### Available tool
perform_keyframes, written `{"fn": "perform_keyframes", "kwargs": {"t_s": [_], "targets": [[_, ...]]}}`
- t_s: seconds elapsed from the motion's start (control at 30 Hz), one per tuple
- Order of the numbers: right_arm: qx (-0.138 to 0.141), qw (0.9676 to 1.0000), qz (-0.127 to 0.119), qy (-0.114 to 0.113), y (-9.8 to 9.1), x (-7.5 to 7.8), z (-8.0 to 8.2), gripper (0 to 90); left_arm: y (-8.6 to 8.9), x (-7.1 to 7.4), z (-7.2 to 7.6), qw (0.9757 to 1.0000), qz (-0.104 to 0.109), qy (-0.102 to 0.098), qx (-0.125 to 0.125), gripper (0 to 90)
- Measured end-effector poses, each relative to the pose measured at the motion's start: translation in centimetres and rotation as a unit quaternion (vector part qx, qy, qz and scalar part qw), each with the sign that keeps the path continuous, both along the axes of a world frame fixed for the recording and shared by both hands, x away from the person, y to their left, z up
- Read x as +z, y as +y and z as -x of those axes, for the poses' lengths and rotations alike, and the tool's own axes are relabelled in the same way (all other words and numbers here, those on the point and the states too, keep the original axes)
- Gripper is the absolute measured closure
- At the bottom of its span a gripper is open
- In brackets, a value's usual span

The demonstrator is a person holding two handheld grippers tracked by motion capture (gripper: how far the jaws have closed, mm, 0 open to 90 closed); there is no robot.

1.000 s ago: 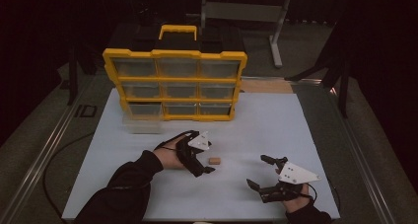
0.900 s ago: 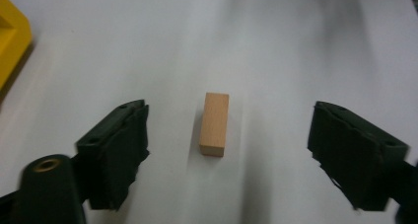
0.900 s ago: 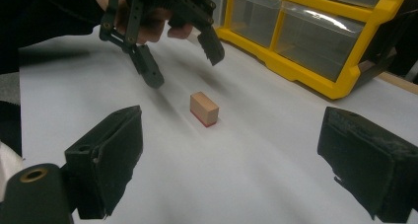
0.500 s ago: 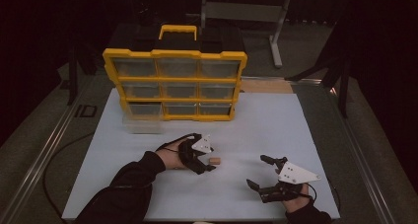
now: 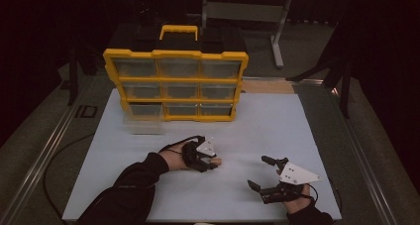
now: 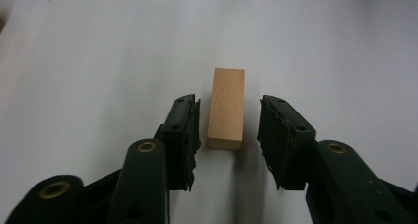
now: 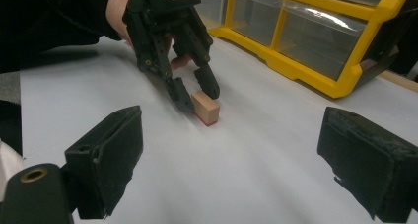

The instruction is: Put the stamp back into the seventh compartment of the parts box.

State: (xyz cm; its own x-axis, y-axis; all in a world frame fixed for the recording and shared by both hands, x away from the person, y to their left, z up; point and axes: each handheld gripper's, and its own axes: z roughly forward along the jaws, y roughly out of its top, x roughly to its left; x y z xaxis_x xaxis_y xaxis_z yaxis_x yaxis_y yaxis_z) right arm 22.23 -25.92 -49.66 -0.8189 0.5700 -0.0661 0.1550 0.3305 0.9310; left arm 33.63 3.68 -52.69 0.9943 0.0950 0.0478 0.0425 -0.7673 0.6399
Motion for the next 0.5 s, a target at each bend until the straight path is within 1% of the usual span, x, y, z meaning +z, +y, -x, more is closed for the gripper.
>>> {"fn": "perform_keyframes", "kwargs": {"t_s": [0.07, 0.1, 0.17, 0.27, 0.3, 0.5], "targets": [[0.000, 1.0000, 0.001, 0.001, -0.02, 0.00, 0.00, 10.2, -0.09, -0.11, 0.04, 1.0000, 0.000, -0.001, 0.003, 63.7], [0.000, 1.0000, 0.001, 0.000, -0.01, 0.00, 0.00, 10.1, -0.10, -0.12, 0.04, 1.0000, 0.000, 0.000, 0.002, 67.8], [0.000, 1.0000, 0.000, 0.000, 0.01, 0.00, 0.00, 10.1, -0.10, -0.07, -0.01, 1.0000, -0.003, -0.003, 0.002, 73.1], [0.001, 1.0000, 0.000, 0.000, 0.00, 0.00, -0.01, 10.2, -0.11, 0.11, 0.04, 1.0000, -0.006, 0.003, -0.007, 74.5], [0.000, 1.0000, 0.000, 0.000, -0.01, 0.00, 0.00, 10.2, -0.13, 0.15, 0.07, 0.9999, -0.006, 0.000, -0.008, 74.6], [0.000, 1.0000, 0.000, 0.000, 0.00, 0.02, 0.02, 10.2, -0.03, 0.72, 0.27, 0.9999, -0.007, 0.000, -0.016, 74.9]]}}
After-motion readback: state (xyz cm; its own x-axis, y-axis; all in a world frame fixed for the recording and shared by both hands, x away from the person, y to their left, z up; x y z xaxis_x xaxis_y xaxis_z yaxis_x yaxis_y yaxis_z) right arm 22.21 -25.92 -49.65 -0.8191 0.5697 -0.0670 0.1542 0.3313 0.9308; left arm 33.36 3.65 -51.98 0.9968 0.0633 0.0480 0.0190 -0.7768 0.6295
